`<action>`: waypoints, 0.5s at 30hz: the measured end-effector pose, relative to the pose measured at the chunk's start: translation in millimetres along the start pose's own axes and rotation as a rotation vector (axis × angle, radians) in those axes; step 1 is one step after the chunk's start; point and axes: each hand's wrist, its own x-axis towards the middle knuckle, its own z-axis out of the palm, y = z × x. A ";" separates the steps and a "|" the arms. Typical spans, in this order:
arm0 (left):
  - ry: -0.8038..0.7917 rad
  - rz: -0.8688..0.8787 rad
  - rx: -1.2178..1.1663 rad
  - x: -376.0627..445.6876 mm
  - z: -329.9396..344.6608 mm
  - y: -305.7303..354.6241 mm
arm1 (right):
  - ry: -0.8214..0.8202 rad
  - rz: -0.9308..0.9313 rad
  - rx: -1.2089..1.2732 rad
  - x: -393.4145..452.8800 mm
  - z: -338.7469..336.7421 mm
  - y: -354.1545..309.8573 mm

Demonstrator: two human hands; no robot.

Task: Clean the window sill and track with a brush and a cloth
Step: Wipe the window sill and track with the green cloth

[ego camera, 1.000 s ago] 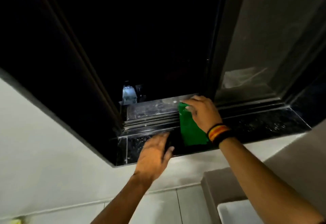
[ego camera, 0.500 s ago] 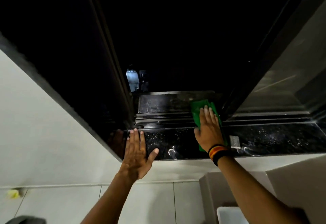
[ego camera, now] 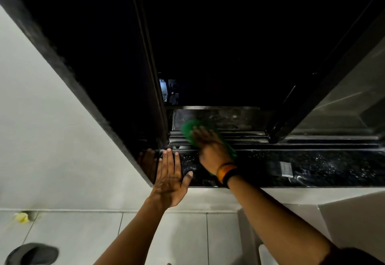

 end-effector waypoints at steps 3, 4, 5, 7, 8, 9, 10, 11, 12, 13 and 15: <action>0.031 0.012 0.011 0.7 5.7 -3.7 | 0.168 0.257 0.032 -40.0 -7.6 50.0; 0.037 0.013 0.017 1.2 6.7 -4.2 | 0.196 0.329 0.046 -43.6 -7.0 54.9; 0.029 0.013 0.018 1.1 6.9 -4.6 | 0.215 0.402 0.055 -40.2 -2.3 49.1; 0.018 0.020 0.012 1.7 6.2 -2.6 | 0.226 0.477 0.068 -22.9 7.1 19.2; 0.027 0.018 0.015 1.7 6.5 -3.1 | 0.213 0.428 0.089 -11.5 13.4 -5.0; 0.024 0.017 0.017 2.0 5.7 -3.6 | 0.173 0.332 0.111 0.1 21.1 -30.6; 0.015 0.017 0.008 2.1 4.1 -3.5 | 0.114 0.227 0.113 9.3 28.2 -53.2; -0.001 0.017 -0.007 1.7 3.3 -2.8 | 0.057 0.132 0.098 17.3 32.1 -68.4; -0.013 0.019 -0.017 1.6 3.1 -2.9 | 0.007 0.072 0.077 25.1 32.3 -75.4; -0.020 0.020 -0.018 1.7 2.1 -3.1 | -0.039 0.030 0.063 32.5 29.7 -73.4; -0.038 0.022 -0.003 2.1 -0.2 -2.4 | -0.155 -0.005 0.120 35.0 10.4 -54.5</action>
